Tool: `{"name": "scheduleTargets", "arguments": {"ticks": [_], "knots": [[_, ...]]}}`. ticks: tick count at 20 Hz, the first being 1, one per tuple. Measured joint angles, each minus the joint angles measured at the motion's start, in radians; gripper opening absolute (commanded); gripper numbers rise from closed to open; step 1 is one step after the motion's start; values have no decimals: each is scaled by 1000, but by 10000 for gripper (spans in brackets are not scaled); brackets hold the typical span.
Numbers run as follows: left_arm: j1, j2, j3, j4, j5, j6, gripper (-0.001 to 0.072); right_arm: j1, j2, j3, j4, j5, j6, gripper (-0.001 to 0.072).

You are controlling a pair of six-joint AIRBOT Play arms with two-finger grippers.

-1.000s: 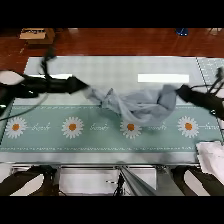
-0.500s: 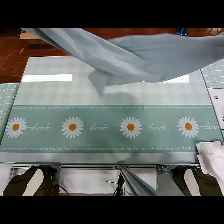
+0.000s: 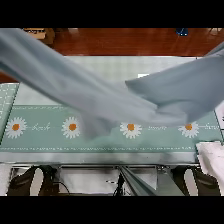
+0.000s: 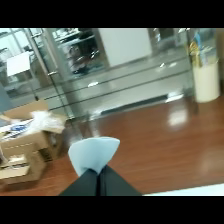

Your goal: Fold the shirts.

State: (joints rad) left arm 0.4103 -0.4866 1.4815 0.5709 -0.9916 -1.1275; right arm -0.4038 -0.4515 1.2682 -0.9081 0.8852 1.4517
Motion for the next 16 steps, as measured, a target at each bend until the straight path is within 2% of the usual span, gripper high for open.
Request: {"name": "scheduleTargets", "arguments": {"ticks": [4, 9, 12, 16], "knots": [[2, 75, 1, 144, -30, -87, 17, 0, 22, 136, -171, 40, 78, 30], [2, 100, -34, 262, -256, -191, 17, 0, -15, 232, -342, 75, 114, 30], [2, 104, -108, 289, -364, -221, 17, 8, -110, 248, -385, 165, 116, 30], [2, 106, -292, 301, -424, -247, 17, 51, -340, 255, -359, 230, 97, 31]]}}
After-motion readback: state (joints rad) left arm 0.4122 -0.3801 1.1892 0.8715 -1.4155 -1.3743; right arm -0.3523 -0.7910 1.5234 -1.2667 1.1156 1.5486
